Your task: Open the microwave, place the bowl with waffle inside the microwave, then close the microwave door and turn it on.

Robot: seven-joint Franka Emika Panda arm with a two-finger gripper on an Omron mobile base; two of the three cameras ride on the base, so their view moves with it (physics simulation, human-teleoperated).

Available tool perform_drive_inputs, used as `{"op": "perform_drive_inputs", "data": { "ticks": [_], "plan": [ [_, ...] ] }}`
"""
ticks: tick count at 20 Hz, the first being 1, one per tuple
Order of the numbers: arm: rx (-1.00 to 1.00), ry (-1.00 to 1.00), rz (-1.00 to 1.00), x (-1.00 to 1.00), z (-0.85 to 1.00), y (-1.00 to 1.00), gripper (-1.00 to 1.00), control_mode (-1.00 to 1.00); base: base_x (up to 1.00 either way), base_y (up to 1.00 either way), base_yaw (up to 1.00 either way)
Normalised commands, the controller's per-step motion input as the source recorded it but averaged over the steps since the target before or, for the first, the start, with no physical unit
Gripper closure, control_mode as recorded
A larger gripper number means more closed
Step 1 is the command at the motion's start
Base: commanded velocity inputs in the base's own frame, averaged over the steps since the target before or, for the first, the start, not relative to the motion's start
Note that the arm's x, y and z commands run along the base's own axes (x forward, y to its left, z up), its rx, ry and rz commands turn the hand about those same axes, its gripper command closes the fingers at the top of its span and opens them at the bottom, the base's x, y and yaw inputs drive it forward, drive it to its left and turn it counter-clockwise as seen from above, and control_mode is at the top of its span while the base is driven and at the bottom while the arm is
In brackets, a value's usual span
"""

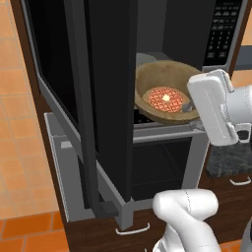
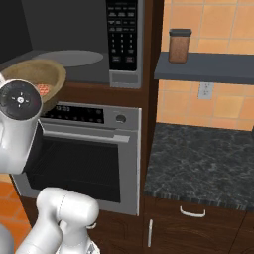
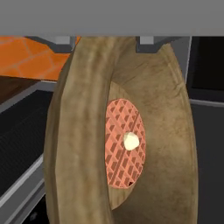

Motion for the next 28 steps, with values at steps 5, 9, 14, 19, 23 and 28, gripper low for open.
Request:
{"op": "perform_drive_inputs", "data": {
  "ticks": [5, 9, 14, 19, 23, 28],
  "plan": [
    [0.04, 0.04, -0.07, 0.0, 0.47, 0.0, 1.0, -1.0, 0.0, 0.0, 0.0],
    [0.01, 0.09, -0.02, 0.27, 0.15, 0.23, 1.0, -1.0, 0.0, 0.0, 0.0],
    [0.0, 0.01, -0.01, 0.52, 0.02, 0.33, 1.0, -1.0, 0.0, 0.0, 0.0],
    [0.0, 0.0, -0.08, 0.56, 0.0, 0.05, 1.0, -1.0, 0.0, 0.0, 0.0],
    [0.0, -0.03, -0.08, 0.57, 0.0, 0.1, 1.0, -1.0, 0.0, 0.0, 0.0],
    [0.0, -0.12, -0.02, 0.43, 0.07, 0.33, 1.0, -1.0, 0.0, 0.0, 0.0]
  ]
}}
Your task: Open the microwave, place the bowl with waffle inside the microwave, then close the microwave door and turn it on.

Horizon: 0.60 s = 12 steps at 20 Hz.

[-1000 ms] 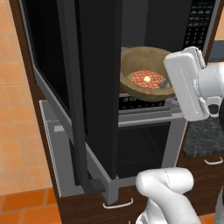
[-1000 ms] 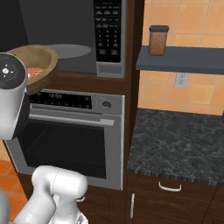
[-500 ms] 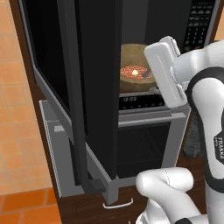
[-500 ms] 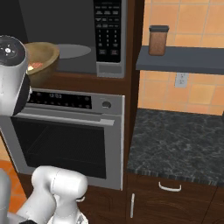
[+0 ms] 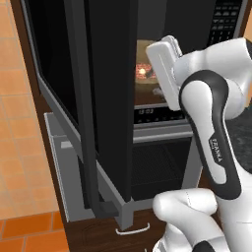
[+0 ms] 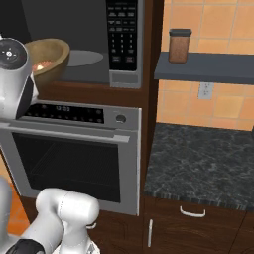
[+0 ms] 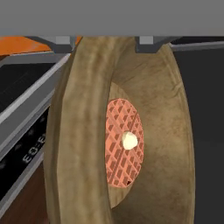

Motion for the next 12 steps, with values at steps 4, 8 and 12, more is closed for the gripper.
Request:
{"op": "perform_drive_inputs", "data": {
  "ticks": [4, 8, 12],
  "plan": [
    [0.0, -0.02, -0.01, 0.41, 0.14, 0.31, 1.0, -1.0, 0.0, 0.0, 0.0],
    [0.0, 0.08, -0.06, 0.49, 0.14, 0.16, 1.0, -1.0, 0.0, 0.0, 0.0],
    [0.0, 0.07, -0.1, 0.54, 0.08, 0.03, 1.0, -1.0, 0.0, 0.0, 0.0]
  ]
}}
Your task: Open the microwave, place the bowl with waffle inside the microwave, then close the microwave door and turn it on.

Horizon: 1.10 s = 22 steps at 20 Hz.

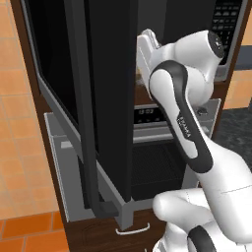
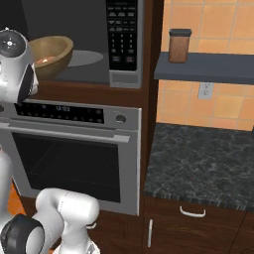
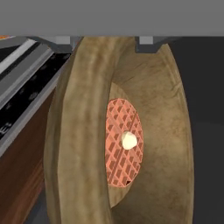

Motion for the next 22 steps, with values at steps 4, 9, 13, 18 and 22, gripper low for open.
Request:
{"op": "perform_drive_inputs", "data": {
  "ticks": [4, 9, 13, 18, 22],
  "plan": [
    [0.0, 0.01, -0.08, 0.66, 0.0, 0.0, 1.0, -1.0, 0.0, 0.0, 0.0],
    [0.0, 0.0, -0.06, 0.71, 0.0, 0.0, 1.0, -1.0, 0.0, 0.0, 0.0],
    [0.0, 0.0, -0.03, 0.76, 0.0, 0.0, 1.0, -1.0, 0.0, 0.0, 0.0],
    [0.0, 0.08, 0.0, 0.74, 0.0, 0.03, 1.0, -1.0, 0.0, 0.0, 0.0],
    [0.0, 0.15, 0.0, 0.72, -0.06, 0.06, 1.0, -1.0, 0.0, 0.0, 0.0]
  ]
}}
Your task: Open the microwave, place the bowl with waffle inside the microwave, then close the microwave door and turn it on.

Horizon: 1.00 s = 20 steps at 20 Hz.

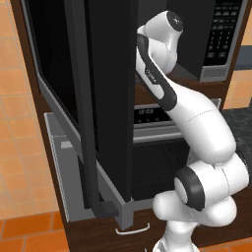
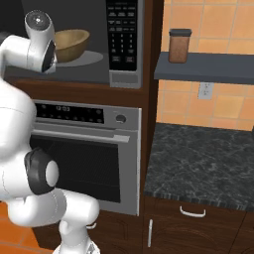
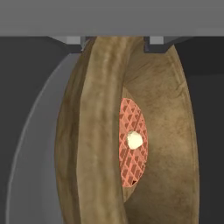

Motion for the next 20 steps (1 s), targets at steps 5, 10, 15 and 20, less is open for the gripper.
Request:
{"op": "perform_drive_inputs", "data": {
  "ticks": [5, 10, 15, 20],
  "plan": [
    [0.0, 0.11, 0.0, 0.73, -0.26, 0.06, 1.0, -1.0, 0.0, 0.0, 0.0],
    [0.0, 0.01, 0.0, 0.54, -0.44, 0.03, -1.0, -1.0, 0.0, 0.0, 0.0],
    [-0.03, -0.25, 0.0, -0.09, -0.36, 0.02, -1.0, -1.0, 0.0, 0.0, 0.0],
    [-0.04, -0.36, 0.0, -0.39, -0.3, 0.05, -1.0, -1.0, 0.0, 0.0, 0.0]
  ]
}}
